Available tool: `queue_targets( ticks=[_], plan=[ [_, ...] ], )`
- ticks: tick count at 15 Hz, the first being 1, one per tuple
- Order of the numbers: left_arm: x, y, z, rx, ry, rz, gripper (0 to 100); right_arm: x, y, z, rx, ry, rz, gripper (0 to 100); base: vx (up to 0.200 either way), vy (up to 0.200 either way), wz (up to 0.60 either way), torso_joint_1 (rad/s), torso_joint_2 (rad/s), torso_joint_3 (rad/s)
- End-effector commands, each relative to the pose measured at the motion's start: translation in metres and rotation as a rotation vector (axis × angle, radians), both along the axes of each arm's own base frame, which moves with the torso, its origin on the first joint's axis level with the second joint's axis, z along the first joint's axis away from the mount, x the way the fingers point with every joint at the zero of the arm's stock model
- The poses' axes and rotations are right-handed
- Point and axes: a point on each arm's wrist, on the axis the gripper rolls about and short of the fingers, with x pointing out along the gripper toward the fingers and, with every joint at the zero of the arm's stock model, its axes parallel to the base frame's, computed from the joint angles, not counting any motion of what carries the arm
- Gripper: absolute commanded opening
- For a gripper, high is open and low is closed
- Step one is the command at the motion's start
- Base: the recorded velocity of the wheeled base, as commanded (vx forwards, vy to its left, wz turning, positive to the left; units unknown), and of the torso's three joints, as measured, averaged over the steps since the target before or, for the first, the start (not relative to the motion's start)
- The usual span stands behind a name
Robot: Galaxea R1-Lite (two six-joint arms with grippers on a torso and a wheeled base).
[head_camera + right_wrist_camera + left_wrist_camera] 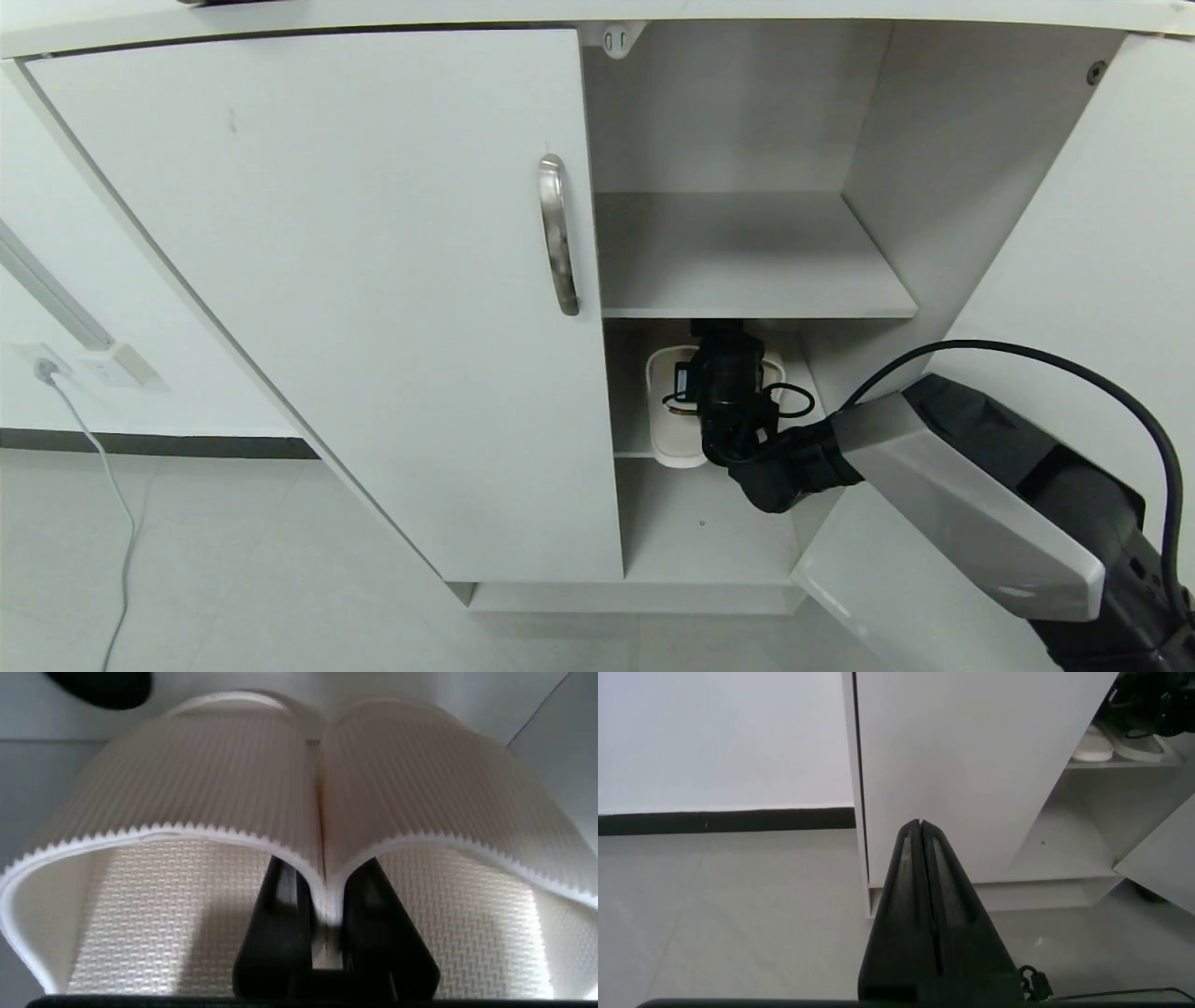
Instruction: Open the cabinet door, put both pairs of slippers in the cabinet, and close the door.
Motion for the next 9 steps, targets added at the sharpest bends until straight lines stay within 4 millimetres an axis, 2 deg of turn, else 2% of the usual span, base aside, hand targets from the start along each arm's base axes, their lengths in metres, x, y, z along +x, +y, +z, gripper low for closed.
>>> queue_targets(
  ticks=[1,5,6,9],
  plan=[
    [0.0002,0.0,-0.0002,0.001,0.002,0.001,0,0.0067,-0.0007,-0.0107,-0.004,0.006,-0.009,0,0.0,0.0,0.0,0.0,0.0,0.0],
    [0.0,0.0,0.0002,0.001,0.001,0.001,0,0.0111,-0.0055,-0.0155,-0.009,0.013,-0.021,0,0.0,0.0,0.0,0.0,0.0,0.0],
    [0.0002,0.0,-0.0002,0.001,0.002,0.001,0,0.0115,-0.0061,-0.0158,-0.01,0.015,-0.021,100,0.0,0.0,0.0,0.0,0.0,0.0],
    [0.0,0.0,0.0002,0.0,0.001,0.001,0,0.0091,-0.0067,-0.0191,-0.022,0.032,-0.015,100,0.0,0.0,0.0,0.0,0.0,0.0]
  ],
)
